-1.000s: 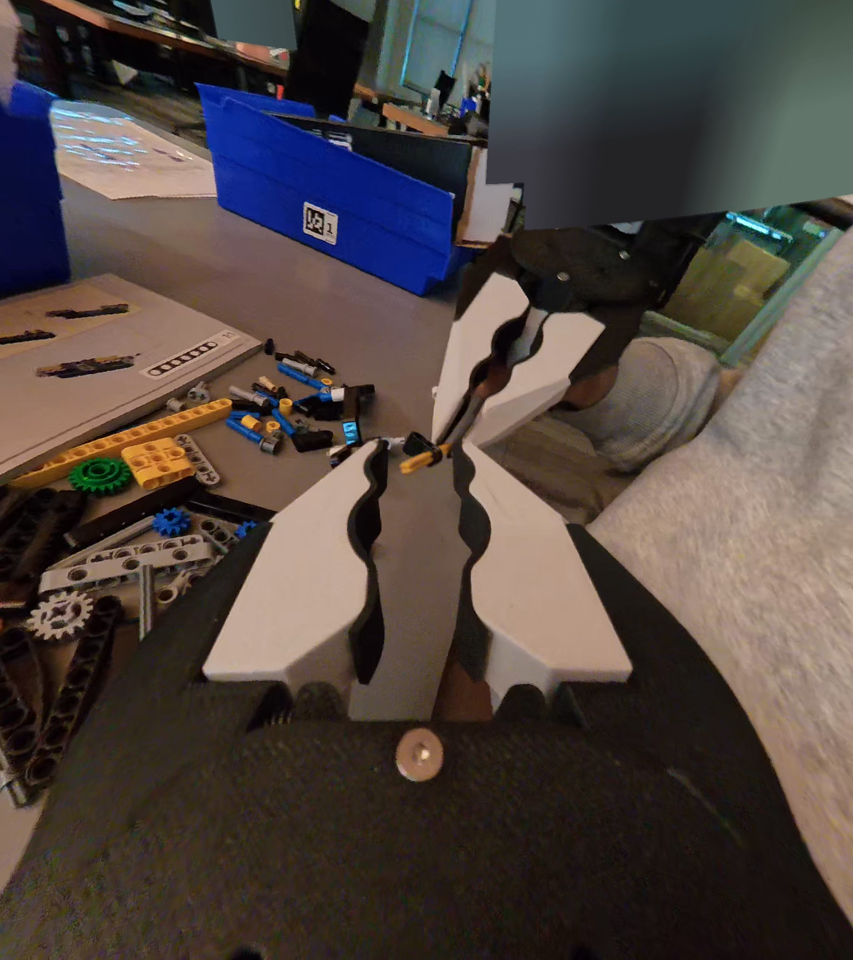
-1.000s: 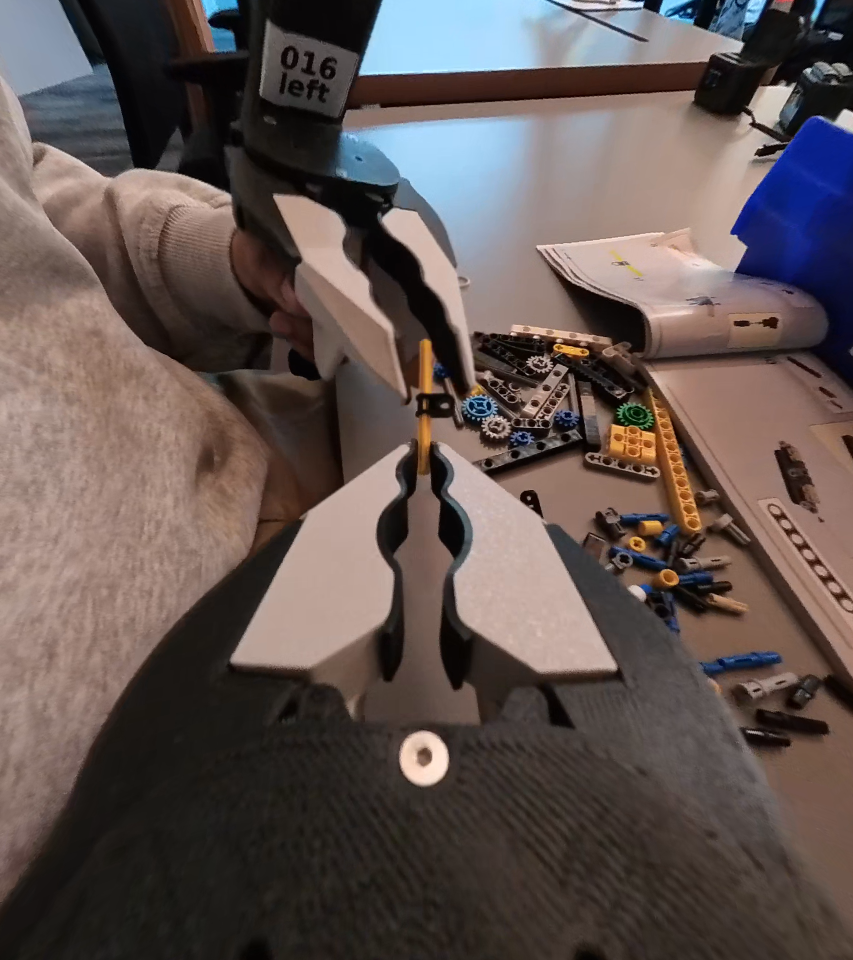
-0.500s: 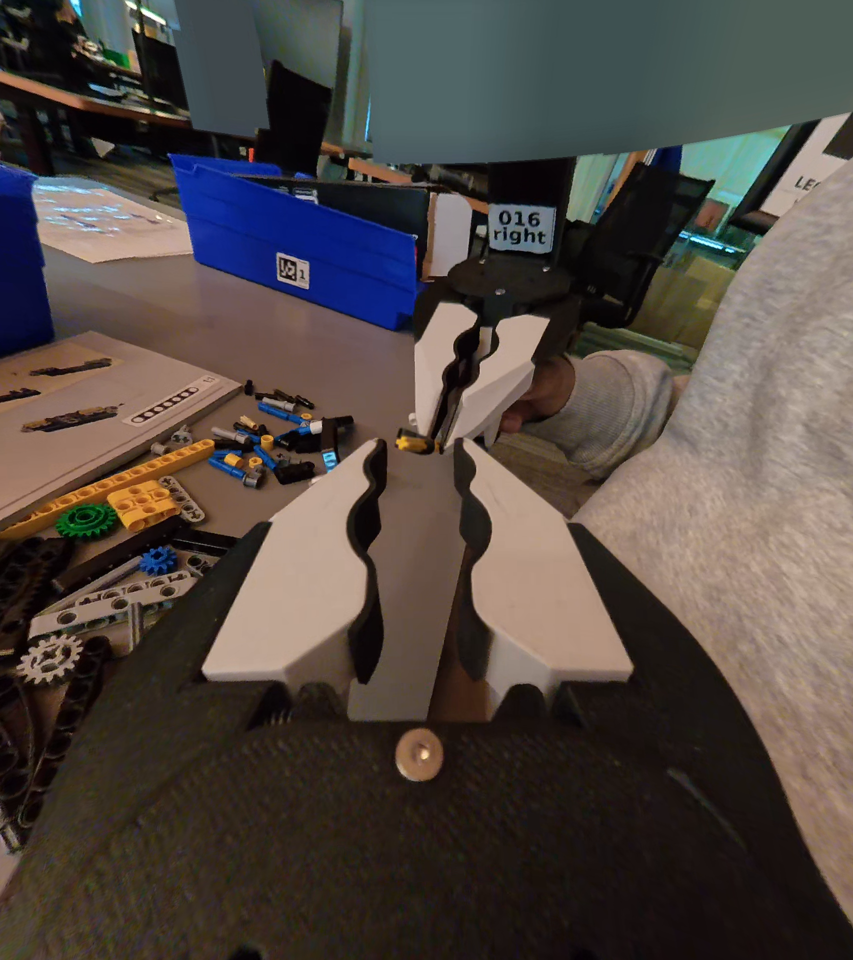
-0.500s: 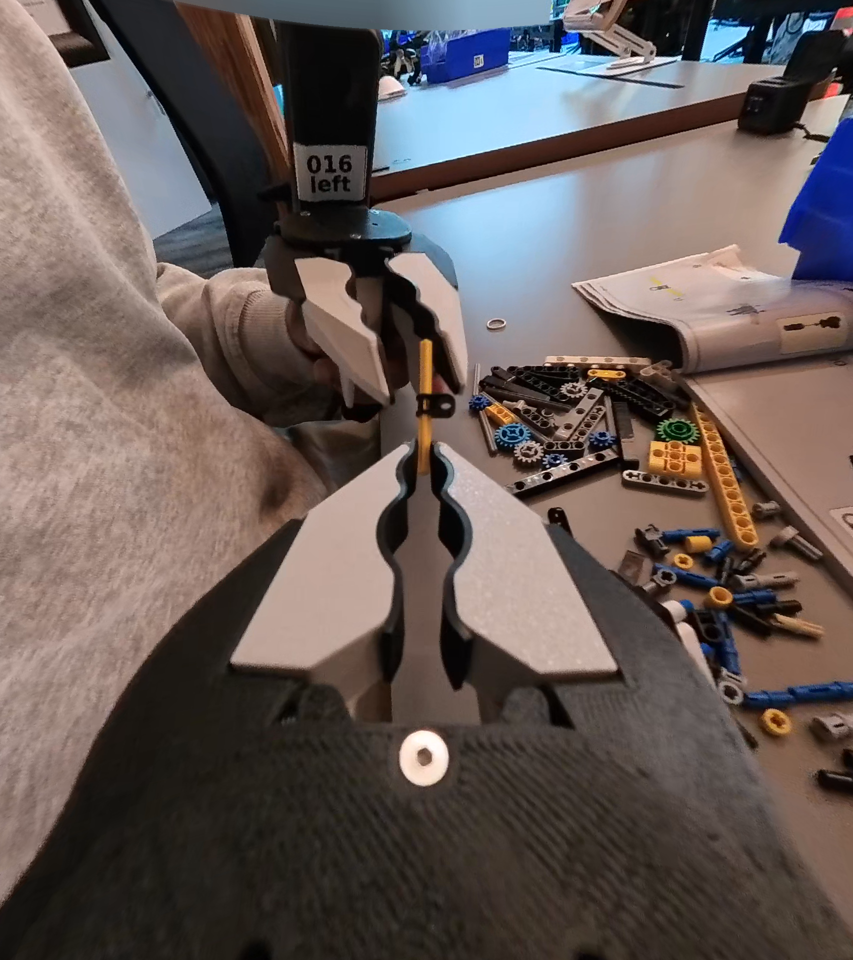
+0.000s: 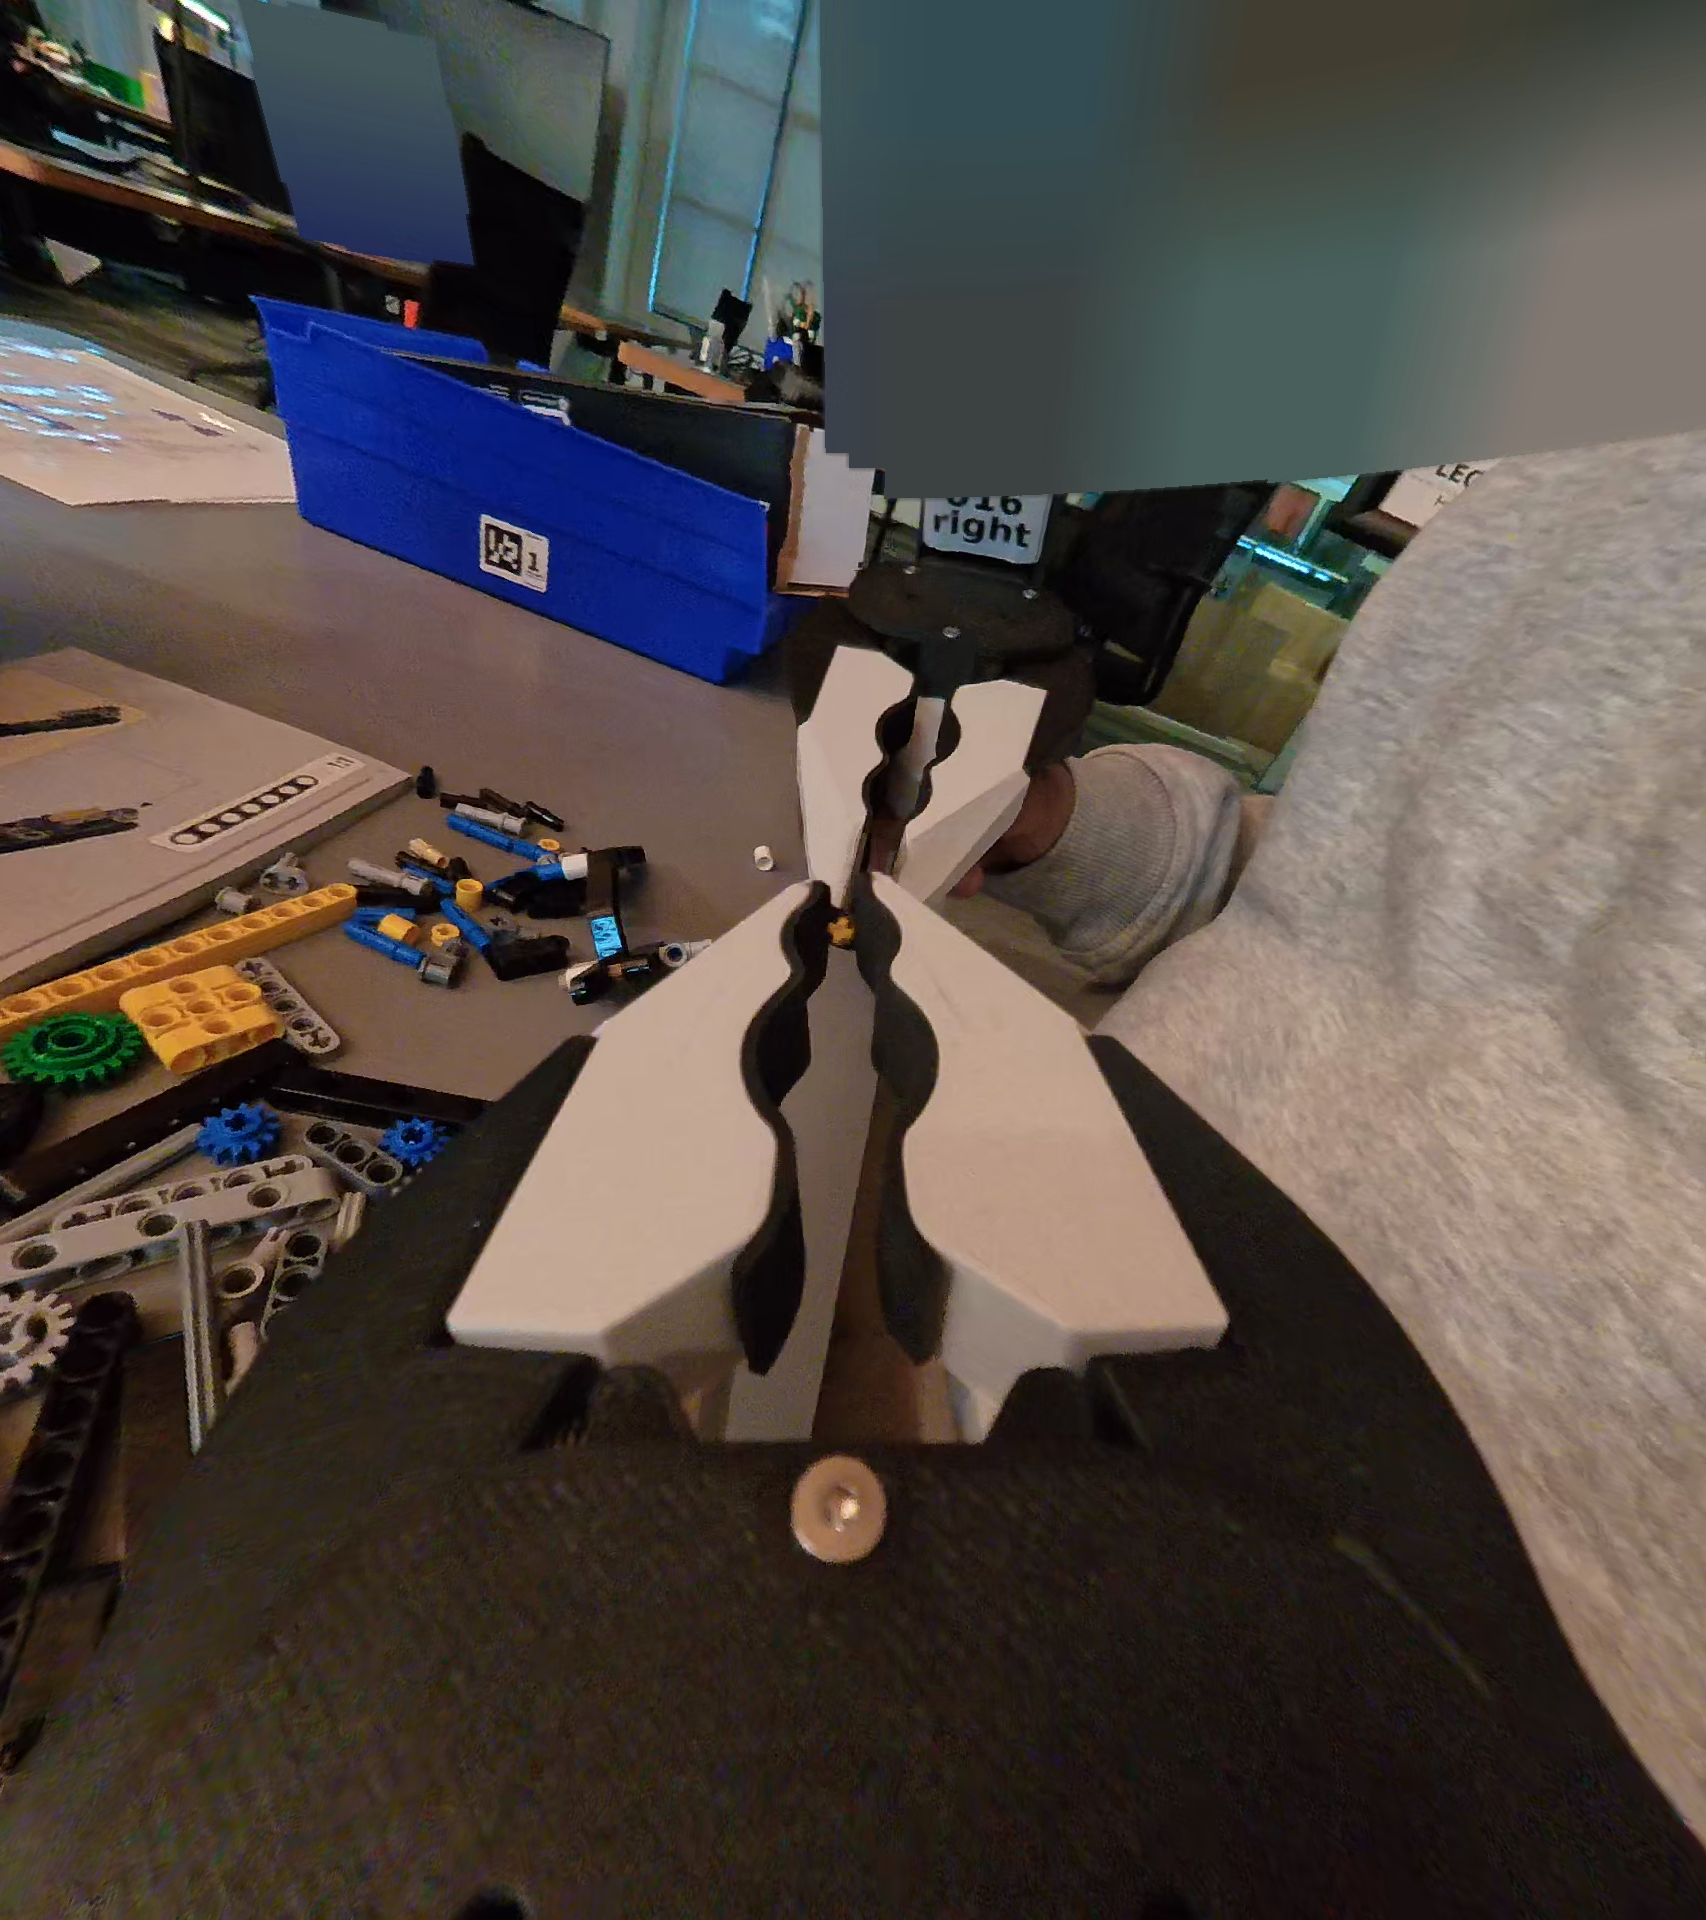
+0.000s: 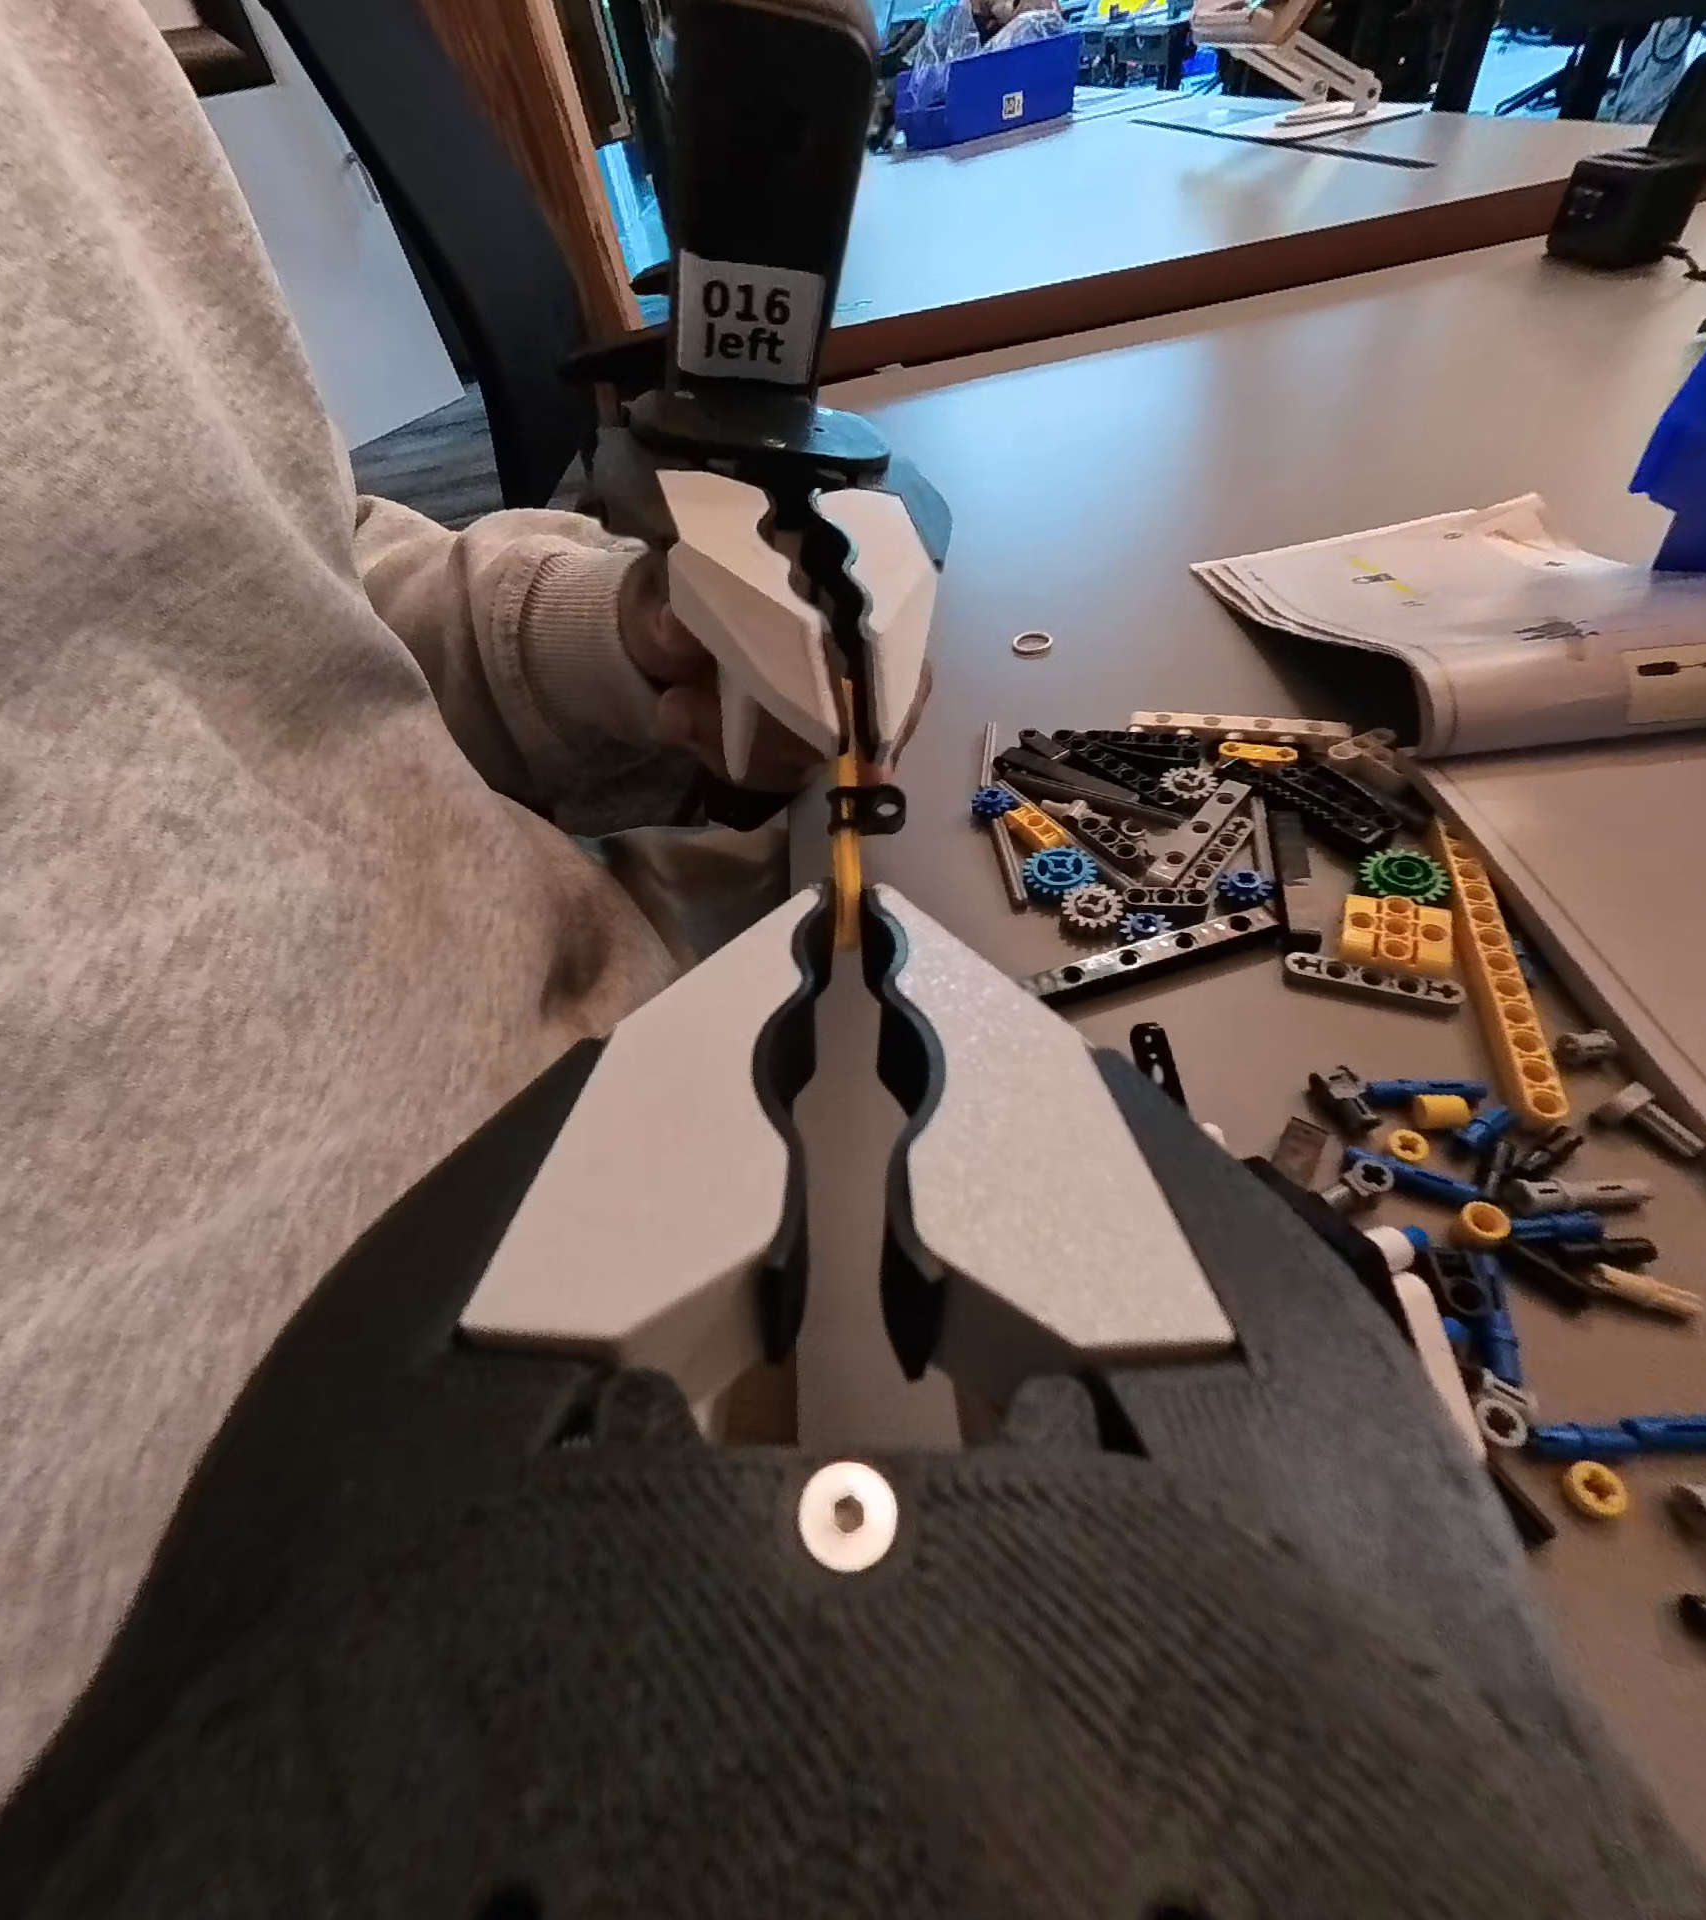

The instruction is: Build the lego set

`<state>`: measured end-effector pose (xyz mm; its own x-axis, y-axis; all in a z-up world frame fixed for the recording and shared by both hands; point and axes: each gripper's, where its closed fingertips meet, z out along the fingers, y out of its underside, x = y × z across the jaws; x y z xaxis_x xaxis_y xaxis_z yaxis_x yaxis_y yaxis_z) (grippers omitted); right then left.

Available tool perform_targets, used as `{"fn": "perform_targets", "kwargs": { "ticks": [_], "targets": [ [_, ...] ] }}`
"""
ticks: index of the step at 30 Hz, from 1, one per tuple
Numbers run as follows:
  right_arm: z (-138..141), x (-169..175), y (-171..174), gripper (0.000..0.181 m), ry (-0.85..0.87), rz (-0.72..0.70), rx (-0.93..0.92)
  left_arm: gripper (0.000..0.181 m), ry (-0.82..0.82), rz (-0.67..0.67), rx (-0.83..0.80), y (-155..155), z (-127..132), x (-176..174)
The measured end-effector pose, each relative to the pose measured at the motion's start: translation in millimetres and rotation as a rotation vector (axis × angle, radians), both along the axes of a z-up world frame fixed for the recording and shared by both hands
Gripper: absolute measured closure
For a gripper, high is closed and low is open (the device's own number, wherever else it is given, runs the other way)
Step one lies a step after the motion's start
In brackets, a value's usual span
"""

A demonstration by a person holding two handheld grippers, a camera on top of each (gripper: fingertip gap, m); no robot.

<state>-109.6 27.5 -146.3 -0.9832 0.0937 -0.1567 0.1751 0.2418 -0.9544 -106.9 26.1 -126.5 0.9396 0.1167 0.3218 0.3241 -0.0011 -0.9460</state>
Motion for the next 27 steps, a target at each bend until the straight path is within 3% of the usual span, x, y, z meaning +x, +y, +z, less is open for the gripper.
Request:
{"fn": "perform_targets", "kwargs": {
  "ticks": [5, 7, 9, 12, 20, 27],
  "targets": [
    [4.7, -5.9, 0.3, 0.177, 0.055, -0.049, -0.014, 0.179, -0.105, 0.007, 0.037, -1.8, 2.9, -7.5],
    [6.3, -11.7, 1.5, 0.166, 0.087, -0.089, -0.017, 0.179, -0.156, 0.026, 0.058, -3.7, 4.0, -13.7],
    [10.4, -22.8, 4.7, 0.144, 0.143, -0.17, -0.021, 0.179, -0.217, 0.039, 0.087, -6.2, 5.2, -19.8],
    [17.1, -32.7, 10.7, 0.133, 0.291, -0.261, 0.005, 0.179, -0.332, 0.062, 0.117, -10.1, 1.7, -31.0],
    [15.3, -32.8, 5.7, 0.152, 0.87, -0.363, 0.208, 0.18, -0.502, 0.061, 0.152, -11.5, -4.5, -40.5],
    [5.8, -27.9, 0.2, 0.161, 0.933, -0.322, 0.268, 0.18, -0.584, 0.003, 0.211, -6.1, 1.3, -35.3]
  ]
}}
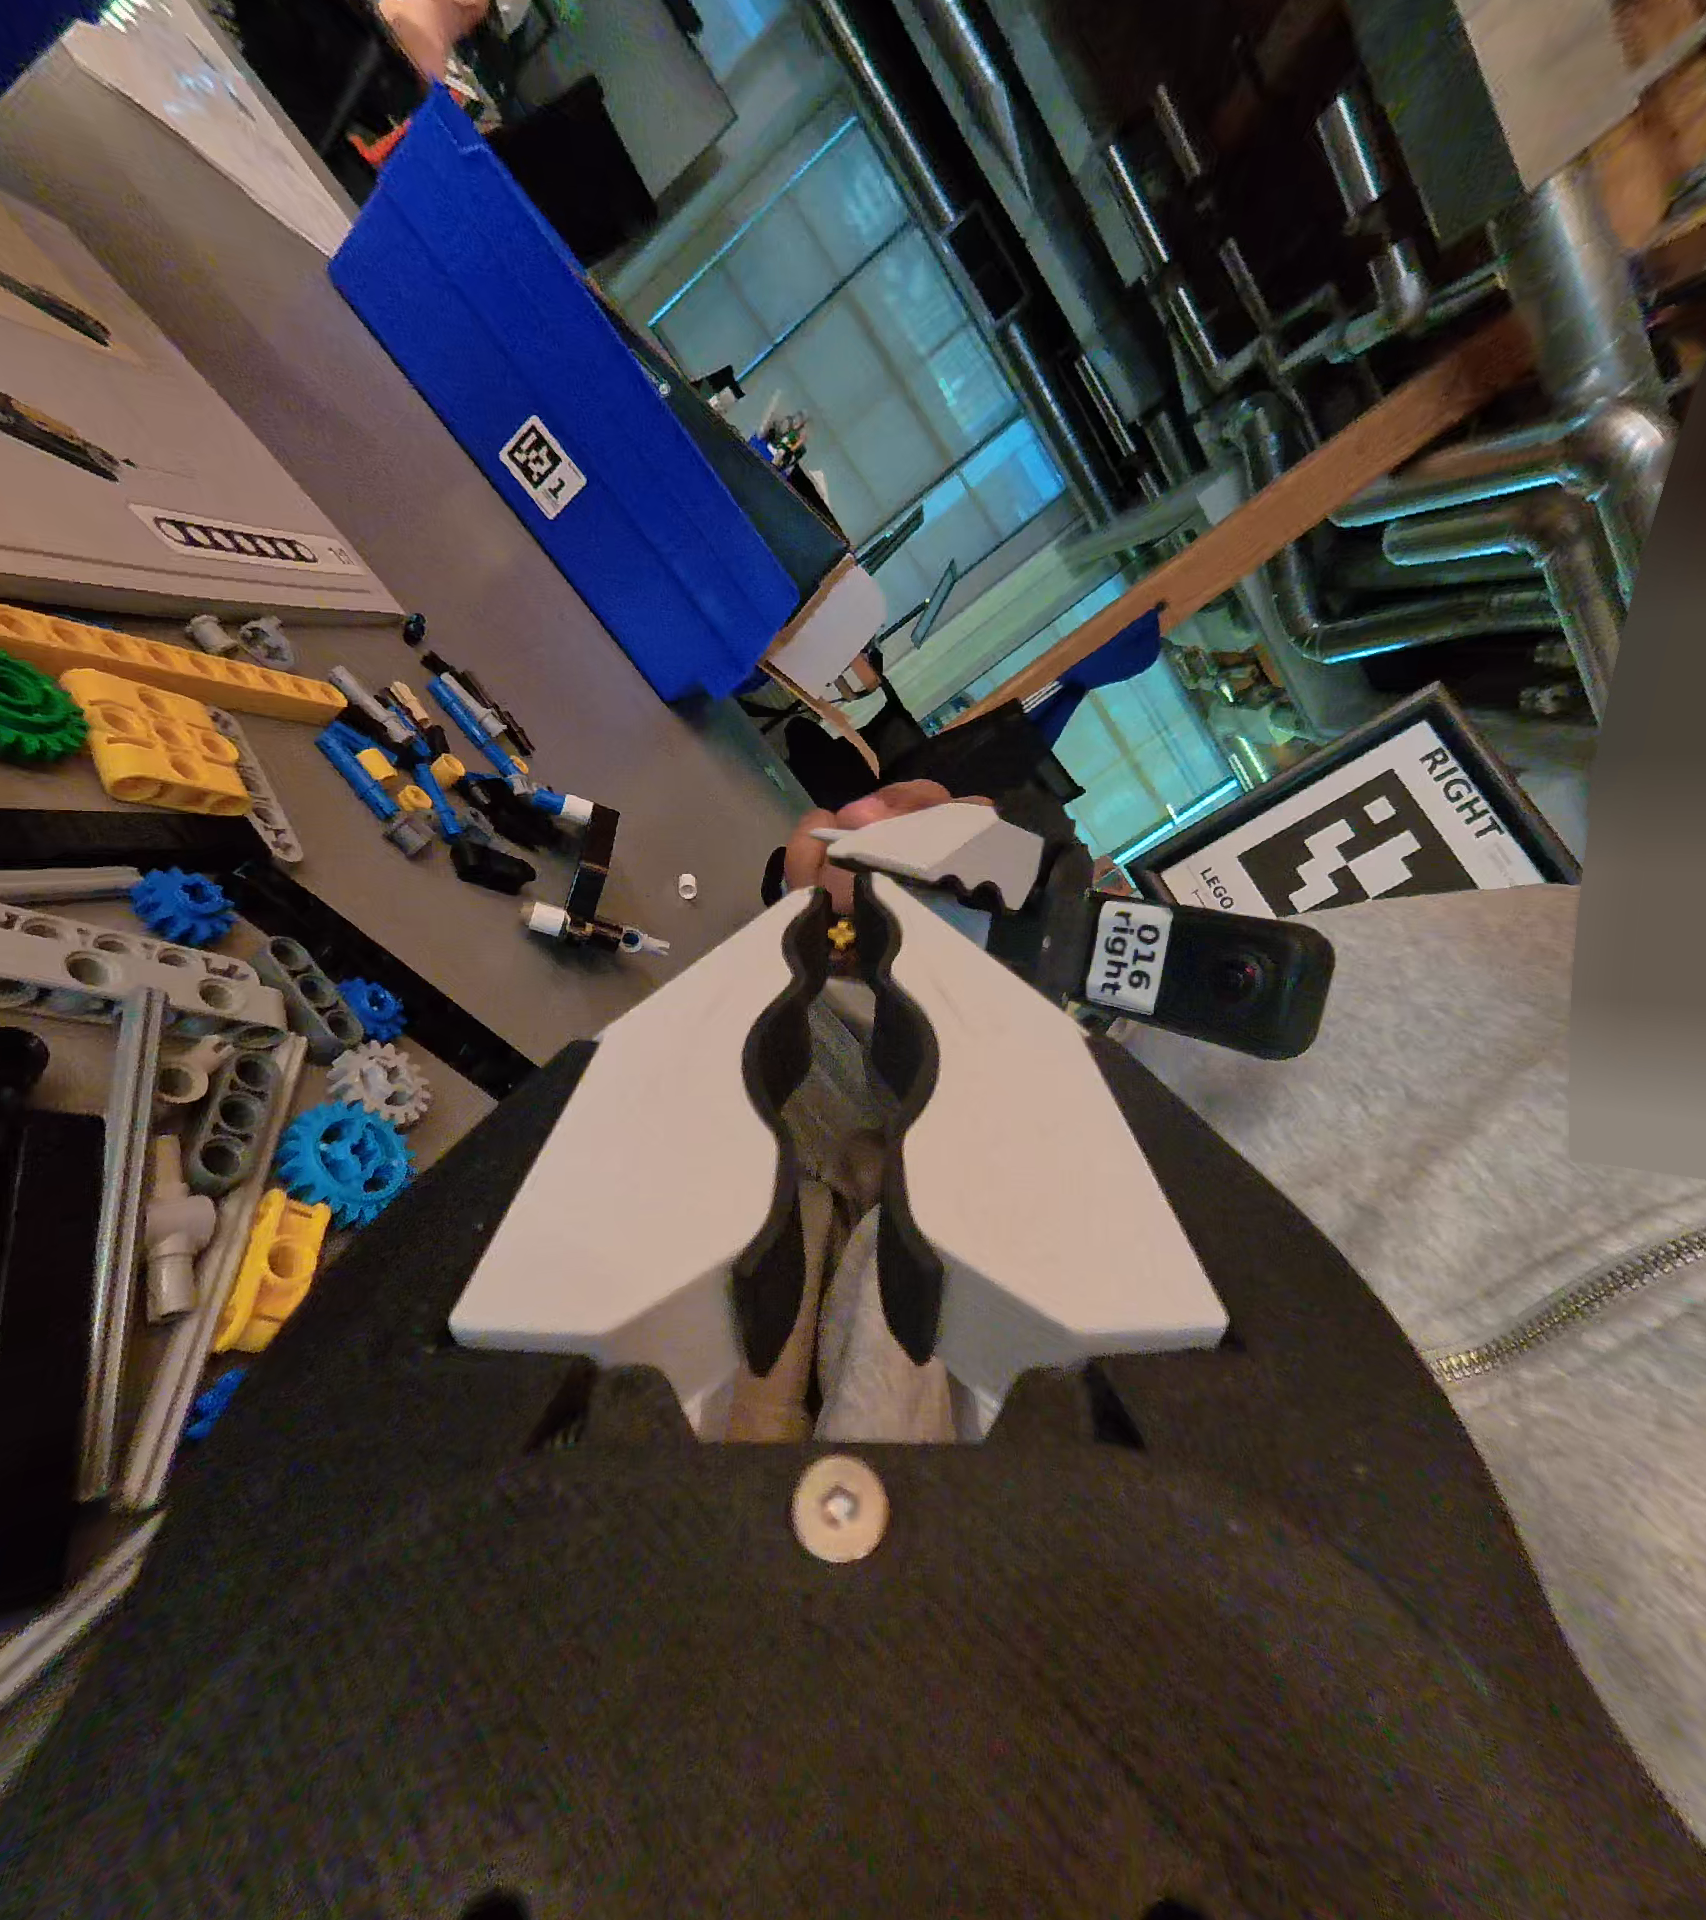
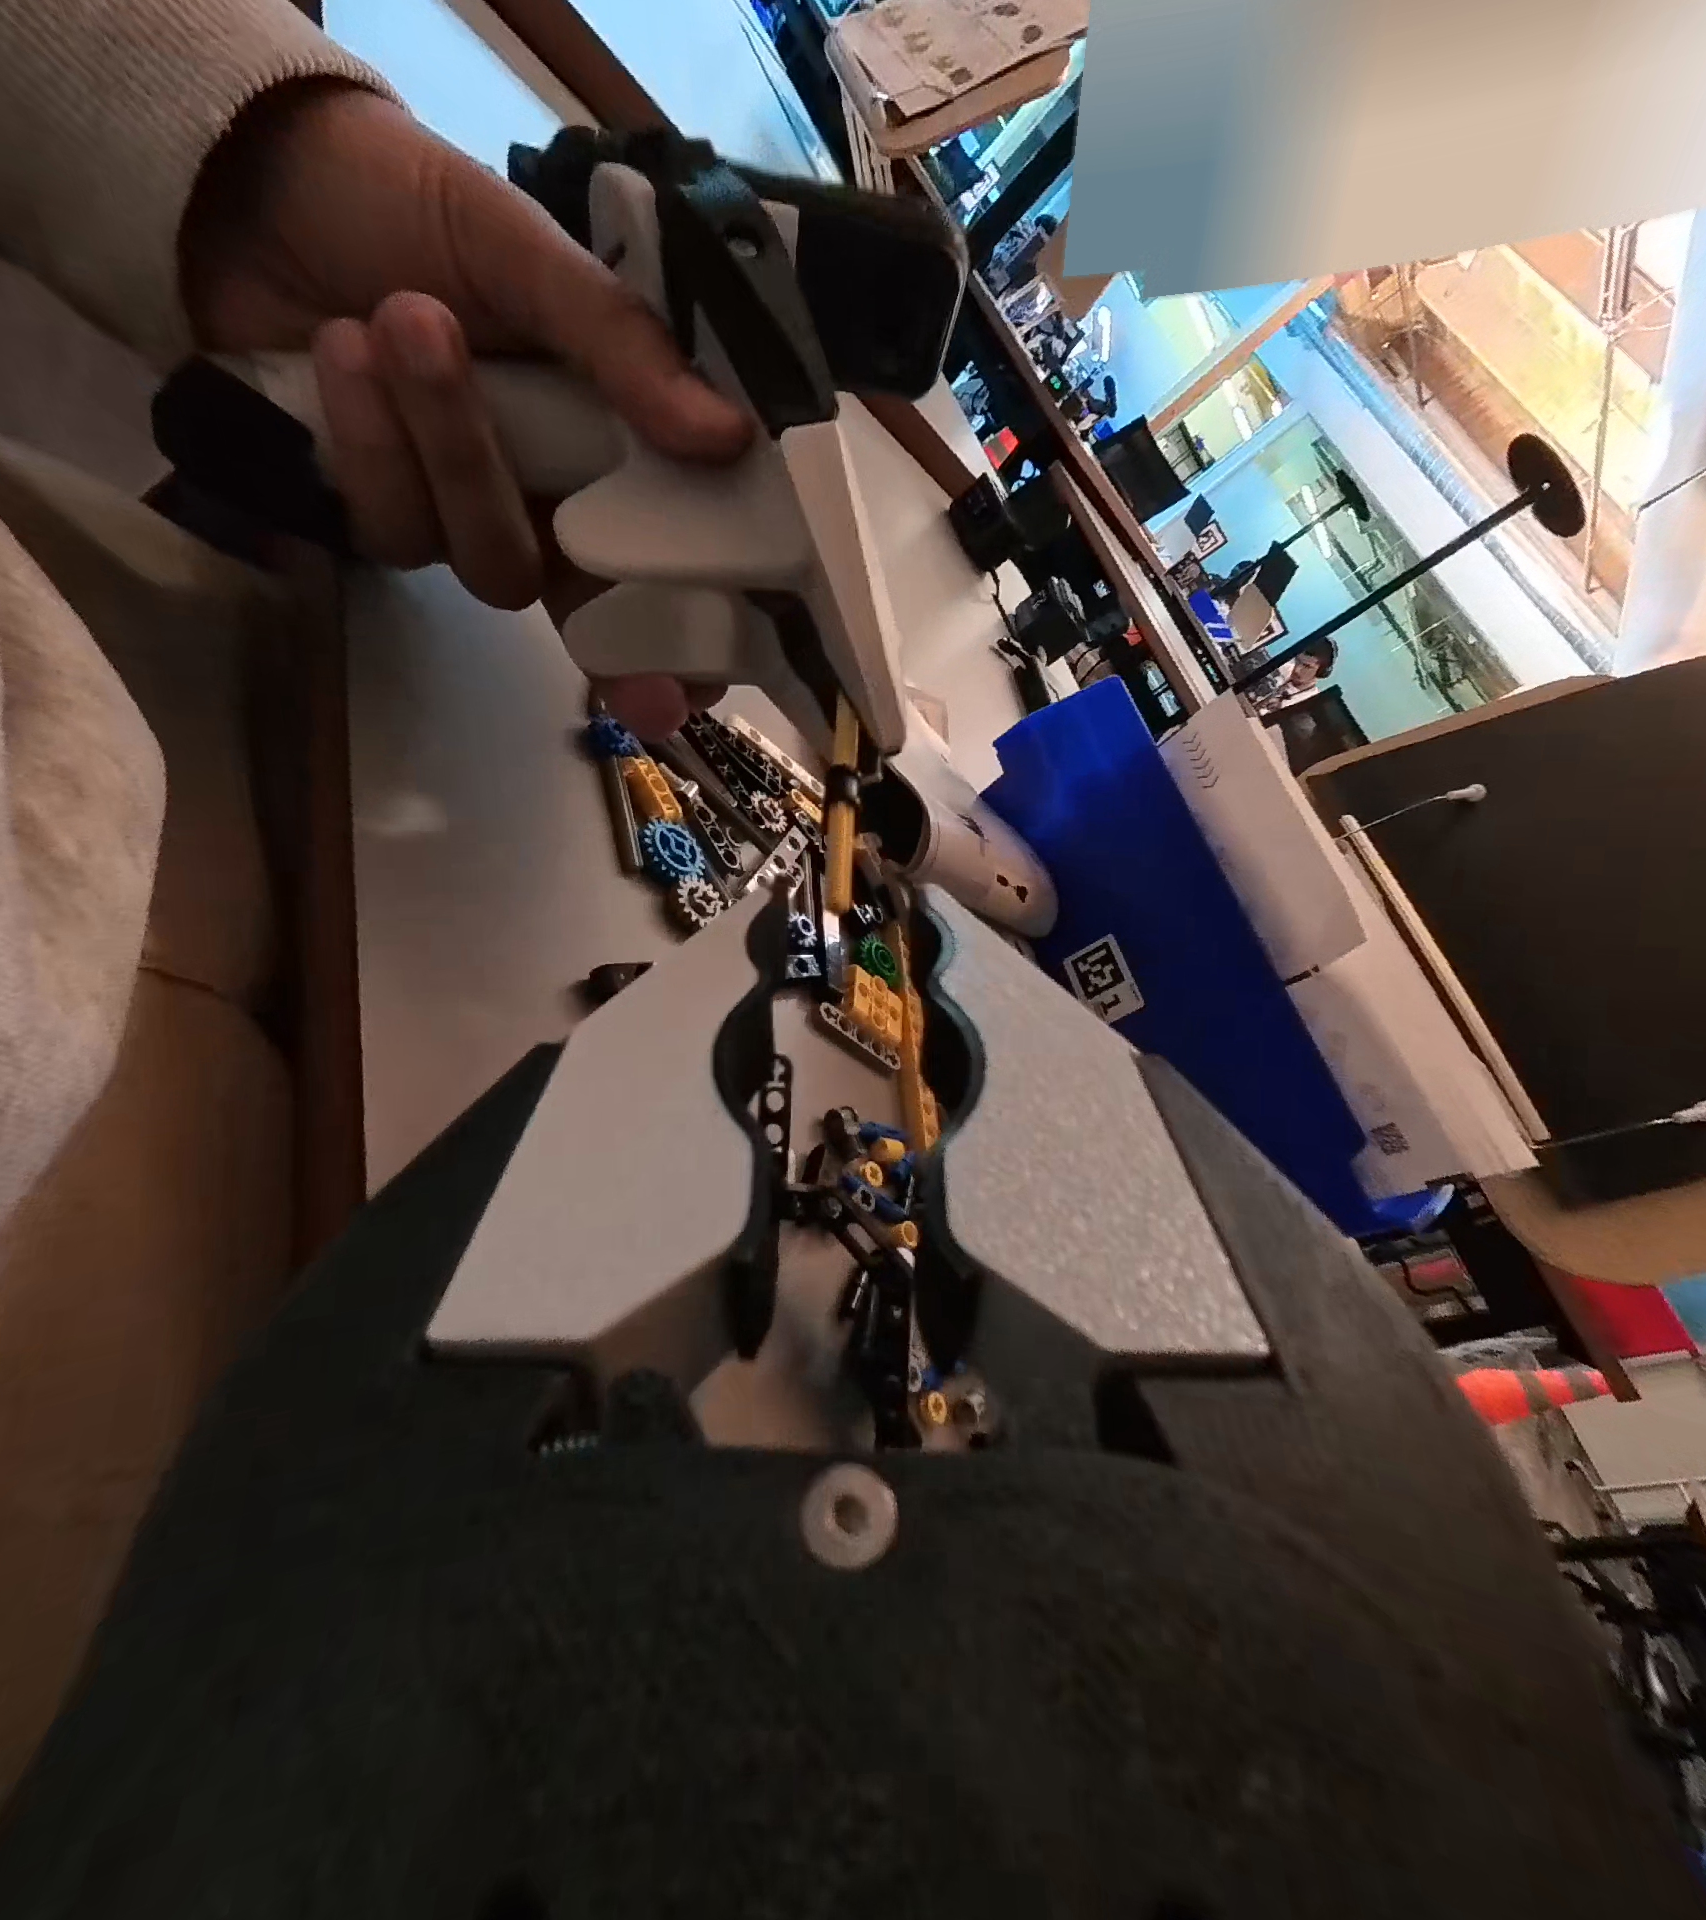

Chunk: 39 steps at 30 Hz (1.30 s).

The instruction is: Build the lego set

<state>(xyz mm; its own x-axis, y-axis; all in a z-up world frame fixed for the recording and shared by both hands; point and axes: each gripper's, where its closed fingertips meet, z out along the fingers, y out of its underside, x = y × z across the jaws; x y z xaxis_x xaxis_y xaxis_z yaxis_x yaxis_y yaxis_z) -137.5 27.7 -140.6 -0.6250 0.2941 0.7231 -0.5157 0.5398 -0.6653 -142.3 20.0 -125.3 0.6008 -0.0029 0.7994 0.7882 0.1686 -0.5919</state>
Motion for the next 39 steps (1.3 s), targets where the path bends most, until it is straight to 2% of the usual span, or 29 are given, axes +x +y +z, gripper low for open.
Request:
{"fn": "perform_targets", "kwargs": {
  "ticks": [8, 16, 21, 26, 30, 34, 39],
  "targets": [
    [1.8, 5.5, 0.0, 0.178, 0.003, 0.024, -0.005, 0.18, -0.015, -0.011, -0.001, 1.6, -1.0, 0.4],
    [3.1, 5.6, 1.6, 0.179, -0.02, 0.025, -0.021, 0.18, -0.011, -0.019, -0.002, 3.1, -0.8, 1.1],
    [-0.6, -2.9, 6.5, 0.179, -0.056, -0.006, -0.04, 0.172, 0.081, 0.001, -0.112, 5.6, -10.3, 1.6],
    [8.6, -9.2, 12.8, 0.179, -0.126, -0.01, -0.147, 0.163, 0.141, 0.027, -0.172, 5.4, -14.7, 0.0],
    [22.7, -25.3, 34.6, 0.179, -0.168, -0.064, -0.257, 0.162, 0.205, 0.06, -0.228, 4.3, -18.3, -2.9],
    [28.3, -53.0, 78.2, 0.179, -0.192, -0.198, -0.318, 0.162, 0.26, 0.083, -0.272, 4.7, -20.7, -4.0],
    [41.5, -72.3, 120.2, 0.178, -0.284, -0.267, -0.525, 0.162, 0.289, 0.083, -0.304, 6.4, -23.4, -3.3]
  ]
}}
